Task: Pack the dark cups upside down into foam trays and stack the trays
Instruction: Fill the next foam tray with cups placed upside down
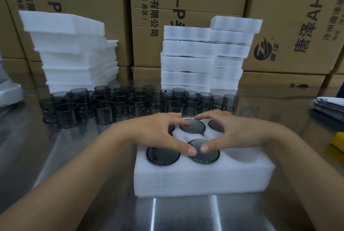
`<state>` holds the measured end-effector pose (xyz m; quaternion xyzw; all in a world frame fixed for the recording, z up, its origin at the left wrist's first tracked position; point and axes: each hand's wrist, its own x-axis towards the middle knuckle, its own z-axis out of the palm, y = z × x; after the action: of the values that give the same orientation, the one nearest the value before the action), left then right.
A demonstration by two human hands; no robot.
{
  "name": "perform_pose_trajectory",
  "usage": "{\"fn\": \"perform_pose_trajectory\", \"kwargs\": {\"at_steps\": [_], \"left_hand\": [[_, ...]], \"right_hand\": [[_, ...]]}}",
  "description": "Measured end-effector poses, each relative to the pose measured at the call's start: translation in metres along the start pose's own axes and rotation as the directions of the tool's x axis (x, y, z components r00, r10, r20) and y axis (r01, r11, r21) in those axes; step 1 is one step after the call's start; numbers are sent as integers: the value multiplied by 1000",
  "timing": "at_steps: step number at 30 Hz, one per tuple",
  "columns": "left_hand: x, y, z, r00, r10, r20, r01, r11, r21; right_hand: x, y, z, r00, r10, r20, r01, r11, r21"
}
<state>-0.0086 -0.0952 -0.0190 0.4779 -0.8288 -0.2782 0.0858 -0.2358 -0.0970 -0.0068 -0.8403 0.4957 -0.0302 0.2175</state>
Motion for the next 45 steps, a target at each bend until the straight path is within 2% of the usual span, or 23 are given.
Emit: {"fn": "perform_pose_trajectory", "kwargs": {"at_steps": [9, 11, 12, 13, 14, 15, 17, 18, 20, 22, 26, 31, 36, 38, 42, 45], "left_hand": [[1, -1, 1, 1000, 17, -13, -16, 999, 51], [-1, 3, 1, 997, 21, -80, -21, 1000, 5], [-1, 4, 1, 984, 14, -176, -23, 998, -50], [0, 3, 1, 950, -12, -312, -21, 995, -102], [2, -1, 0, 881, -63, -469, 3, 992, -129], [3, -6, -3, 772, -122, -624, 67, 992, -111], [1, -23, -14, 547, -181, -817, 318, 948, 3], [-2, -35, -21, 498, -203, -843, 447, 893, 48], [-8, -58, -34, 495, -309, -812, 638, 764, 98], [-10, -76, -40, 494, -426, -758, 726, 682, 89], [-9, -94, -39, 486, -525, -699, 761, 648, 43], [-10, -98, -35, 476, -541, -693, 774, 632, 38], [-14, -79, -41, 438, -500, -747, 783, 620, 44], [-14, -63, -42, 423, -434, -796, 771, 633, 65], [-14, -34, -35, 406, -152, -901, 647, 744, 165], [-12, -16, -22, 384, 62, -921, 490, 832, 260]], "right_hand": [[4, 1, 5, 999, 12, -45, -13, 1000, -22], [4, 2, 5, 999, 2, -46, -3, 1000, -15], [4, 2, 4, 999, -2, -49, 1, 1000, -10], [4, 3, 4, 998, -4, -56, 4, 1000, -4], [4, 3, 4, 998, -4, -67, 4, 1000, 3], [4, 3, 5, 997, 0, -79, 1, 1000, 10], [6, 3, 7, 995, 7, -104, -4, 1000, 24], [7, 3, 7, 993, 9, -117, -6, 1000, 27], [9, 3, 9, 991, 9, -136, -6, 1000, 24], [10, 3, 9, 990, 10, -140, -7, 1000, 20], [10, 3, 9, 990, 13, -140, -10, 1000, 27], [10, 3, 9, 989, 15, -145, -11, 1000, 26], [10, 2, 9, 988, 6, -155, -3, 1000, 18], [10, 2, 9, 987, 5, -158, -2, 1000, 18], [9, 1, 9, 984, 1, -178, 4, 1000, 28], [10, 0, 11, 977, -3, -215, 11, 999, 35]]}}
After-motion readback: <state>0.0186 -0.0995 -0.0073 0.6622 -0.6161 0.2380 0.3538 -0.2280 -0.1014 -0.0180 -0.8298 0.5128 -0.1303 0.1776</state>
